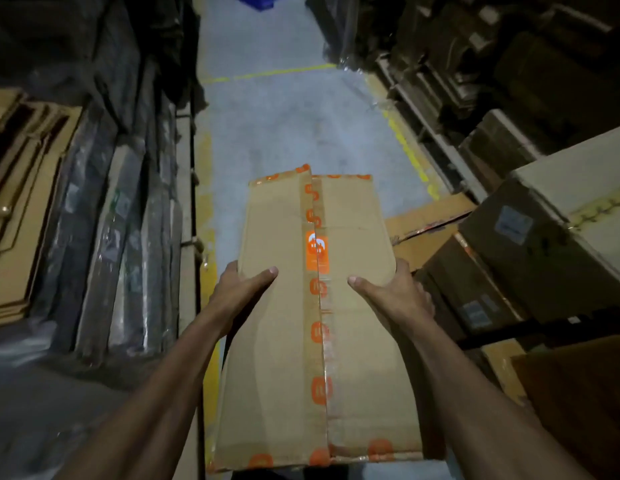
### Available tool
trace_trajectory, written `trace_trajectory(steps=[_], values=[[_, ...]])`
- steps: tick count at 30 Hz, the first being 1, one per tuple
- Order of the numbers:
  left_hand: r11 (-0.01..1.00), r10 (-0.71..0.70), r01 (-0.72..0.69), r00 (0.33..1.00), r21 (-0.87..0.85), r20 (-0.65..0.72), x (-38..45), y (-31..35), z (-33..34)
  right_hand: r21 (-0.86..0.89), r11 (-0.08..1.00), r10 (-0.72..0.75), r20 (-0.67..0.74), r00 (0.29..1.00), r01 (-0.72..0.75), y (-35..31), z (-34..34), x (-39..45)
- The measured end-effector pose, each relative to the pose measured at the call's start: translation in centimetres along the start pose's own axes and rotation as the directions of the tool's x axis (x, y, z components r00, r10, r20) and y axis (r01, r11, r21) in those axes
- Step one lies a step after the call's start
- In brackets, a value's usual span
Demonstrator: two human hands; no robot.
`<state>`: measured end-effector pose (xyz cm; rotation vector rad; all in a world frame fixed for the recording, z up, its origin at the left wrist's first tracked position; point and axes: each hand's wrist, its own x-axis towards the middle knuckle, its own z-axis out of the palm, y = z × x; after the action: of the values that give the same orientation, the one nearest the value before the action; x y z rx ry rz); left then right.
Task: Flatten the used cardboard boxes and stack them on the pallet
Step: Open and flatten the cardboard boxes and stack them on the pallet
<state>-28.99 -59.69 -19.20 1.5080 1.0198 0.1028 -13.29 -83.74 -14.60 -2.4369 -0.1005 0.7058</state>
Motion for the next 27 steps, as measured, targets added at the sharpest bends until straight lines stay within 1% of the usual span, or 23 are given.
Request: trace_trajectory(steps=[5,8,12,15,18,22,27], values=[[0.992,-0.074,0.078,0.996,0.1,-0.041,1.6,-8.8,0.4,-0.017,0.999,0.053,0.077,0.996,-0.052,5.7,8.2,1.3],[0.97,-0.12,0.134,0.989,0.201,-0.081,3.7,-15.2,1.0,-0.041,0.995,0.096,0.097,0.991,-0.093,9.7,14.4,3.2],[0.942,-0.107,0.128,0.991,0.311,-0.086,7.3,-24.4,1.4,-0.049,0.987,0.16,0.083,0.984,-0.156,14.9,23.3,5.9],[0.936,-0.098,0.121,0.991,0.331,-0.086,9.8,-29.9,2.0,-0.034,0.98,0.2,0.07,0.977,-0.198,18.4,29.3,7.6],[0.922,-0.063,0.101,0.992,0.373,-0.114,12.8,-34.2,2.9,-0.012,0.978,0.209,0.018,0.978,-0.209,21.1,34.4,9.4],[0.898,-0.001,0.066,0.989,0.435,-0.147,16.9,-37.9,4.5,0.023,0.978,0.207,-0.038,0.978,-0.206,23.3,38.9,12.5],[0.877,-0.05,0.115,0.987,0.466,-0.151,21.2,-42.7,5.3,-0.014,0.984,0.174,-0.067,0.982,-0.175,24.9,43.2,16.1]])
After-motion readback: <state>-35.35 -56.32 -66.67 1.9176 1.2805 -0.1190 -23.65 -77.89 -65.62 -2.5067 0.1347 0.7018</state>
